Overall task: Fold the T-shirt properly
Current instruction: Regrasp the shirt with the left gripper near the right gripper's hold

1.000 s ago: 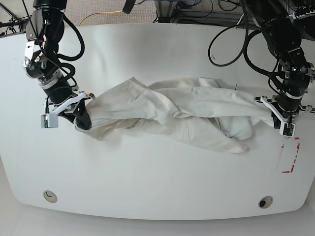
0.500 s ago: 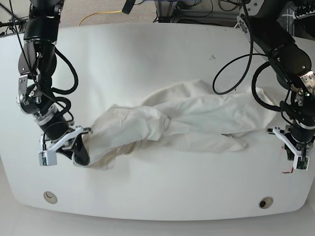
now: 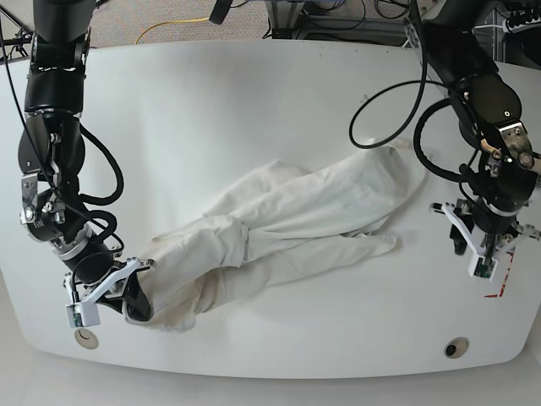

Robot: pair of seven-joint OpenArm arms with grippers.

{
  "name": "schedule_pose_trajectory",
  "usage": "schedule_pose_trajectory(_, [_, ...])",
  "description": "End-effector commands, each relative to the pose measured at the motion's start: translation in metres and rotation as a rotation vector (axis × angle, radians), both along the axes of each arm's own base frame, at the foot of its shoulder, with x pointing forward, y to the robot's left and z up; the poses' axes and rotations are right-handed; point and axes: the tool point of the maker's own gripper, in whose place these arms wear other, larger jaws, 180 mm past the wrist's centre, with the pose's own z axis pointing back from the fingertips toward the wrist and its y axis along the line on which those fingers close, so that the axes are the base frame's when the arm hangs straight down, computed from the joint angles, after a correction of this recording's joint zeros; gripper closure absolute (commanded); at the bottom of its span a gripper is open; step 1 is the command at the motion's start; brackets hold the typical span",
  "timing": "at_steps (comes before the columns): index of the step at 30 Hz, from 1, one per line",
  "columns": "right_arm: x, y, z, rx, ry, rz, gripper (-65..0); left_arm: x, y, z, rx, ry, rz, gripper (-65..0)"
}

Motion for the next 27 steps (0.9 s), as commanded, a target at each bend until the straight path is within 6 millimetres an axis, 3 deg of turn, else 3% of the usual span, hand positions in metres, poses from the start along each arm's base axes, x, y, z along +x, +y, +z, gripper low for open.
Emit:
schedule_pose_trajectory(1, [0.001, -0.003, 0.016, 0.007, -0.056, -0.002, 0.0, -0.002, -0.011, -0.002, -0.032, -0.038, -0.023, -33.1])
schedule_pose_trajectory(4, [-0.004, -0.002, 0.007, 0.009, -0.035, 0.002, 0.0, -0.018, -0.025, -0.029, -0.073, 0.002, -0.047, -46.0])
schedule_pose_trajectory(6, [-0.006, -0.002, 0.002, 0.007, -0.024, 0.0, 0.0, -0.025, -0.033, -0.041, -0.09, 0.024, -0.071, -51.2])
schedule_pose_trajectory(11, [-0.009, 0.002, -0.008, 0.027, -0.004, 0.002, 0.0, -0.036, -0.05, -0.073, -0.102, 0.103, -0.176, -51.9])
schedule_pose_trajectory(16, [-0.012, 0.003, -0.016, 0.032, 0.014, 0.001, 0.0, -0.037, -0.048, -0.105, -0.154, 0.184, -0.172, -51.9])
schedule_pose_trajectory(22, [-0.015, 0.004, -0.021, 0.036, 0.025, 0.002, 0.0, -0.031, -0.053, -0.119, -0.208, 0.184, -0.181, -51.9])
schedule_pose_trajectory(27, [-0.015, 0.003, -0.023, 0.036, 0.029, -0.001, 0.0, -0.034, -0.044, -0.127, -0.198, 0.212, -0.173, -51.9])
